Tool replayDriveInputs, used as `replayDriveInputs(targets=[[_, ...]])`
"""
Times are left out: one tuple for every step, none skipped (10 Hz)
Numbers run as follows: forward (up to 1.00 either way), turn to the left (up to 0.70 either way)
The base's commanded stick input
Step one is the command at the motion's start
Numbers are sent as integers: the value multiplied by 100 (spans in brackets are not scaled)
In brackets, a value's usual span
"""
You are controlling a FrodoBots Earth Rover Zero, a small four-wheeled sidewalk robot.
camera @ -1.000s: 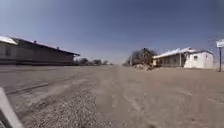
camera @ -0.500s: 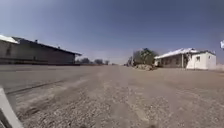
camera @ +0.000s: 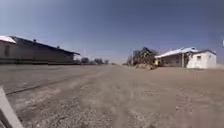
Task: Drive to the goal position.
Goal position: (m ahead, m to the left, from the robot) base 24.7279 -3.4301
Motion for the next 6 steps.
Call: replayDriveInputs(targets=[[70,0],[70,0],[70,0],[70,0],[70,0],[70,0]])
